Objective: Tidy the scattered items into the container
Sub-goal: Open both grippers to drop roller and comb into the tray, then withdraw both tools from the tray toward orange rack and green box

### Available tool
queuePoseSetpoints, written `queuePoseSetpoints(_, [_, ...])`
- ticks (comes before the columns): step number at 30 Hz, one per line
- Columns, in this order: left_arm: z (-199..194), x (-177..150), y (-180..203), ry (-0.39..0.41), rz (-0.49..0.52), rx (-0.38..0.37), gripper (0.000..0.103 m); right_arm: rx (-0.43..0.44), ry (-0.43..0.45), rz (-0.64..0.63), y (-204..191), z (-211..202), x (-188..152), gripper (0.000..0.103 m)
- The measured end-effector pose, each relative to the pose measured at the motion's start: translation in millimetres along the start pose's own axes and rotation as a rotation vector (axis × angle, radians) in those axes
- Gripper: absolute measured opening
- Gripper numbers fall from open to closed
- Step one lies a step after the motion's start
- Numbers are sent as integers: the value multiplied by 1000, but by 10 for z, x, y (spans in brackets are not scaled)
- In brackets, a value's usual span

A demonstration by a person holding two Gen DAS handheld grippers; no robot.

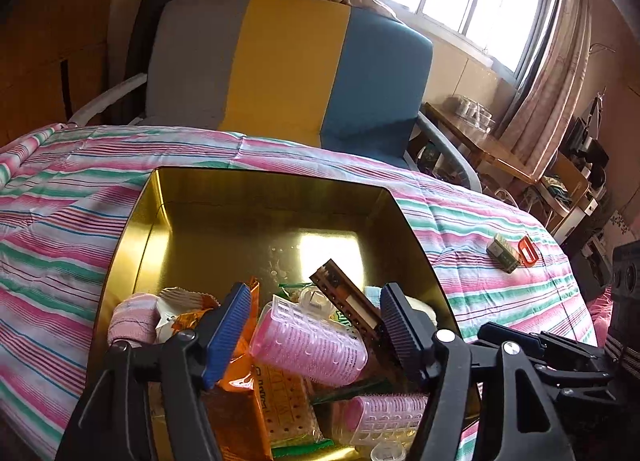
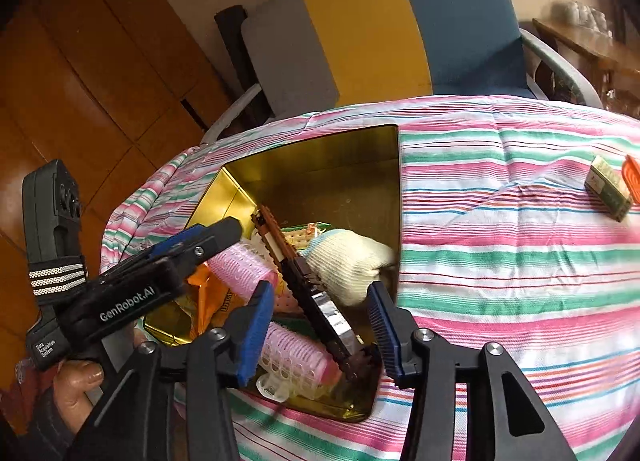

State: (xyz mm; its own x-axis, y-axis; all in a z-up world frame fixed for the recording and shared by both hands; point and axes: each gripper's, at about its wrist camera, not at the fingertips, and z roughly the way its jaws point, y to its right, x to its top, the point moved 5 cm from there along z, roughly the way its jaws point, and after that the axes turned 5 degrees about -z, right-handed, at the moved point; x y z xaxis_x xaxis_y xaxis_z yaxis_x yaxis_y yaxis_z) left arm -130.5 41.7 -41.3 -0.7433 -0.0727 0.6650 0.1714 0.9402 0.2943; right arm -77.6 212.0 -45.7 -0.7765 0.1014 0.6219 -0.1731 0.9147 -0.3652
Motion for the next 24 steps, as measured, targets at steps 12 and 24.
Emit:
queuePoseSetpoints(12, [-265,-713,1019,-107,216,-220,70,-216,65,311,1554,-728,-619,77])
queuePoseSetpoints(24, [23,-1576,1793,-327,462,-321,70,-321,183,437,2629,-1349,-473,92])
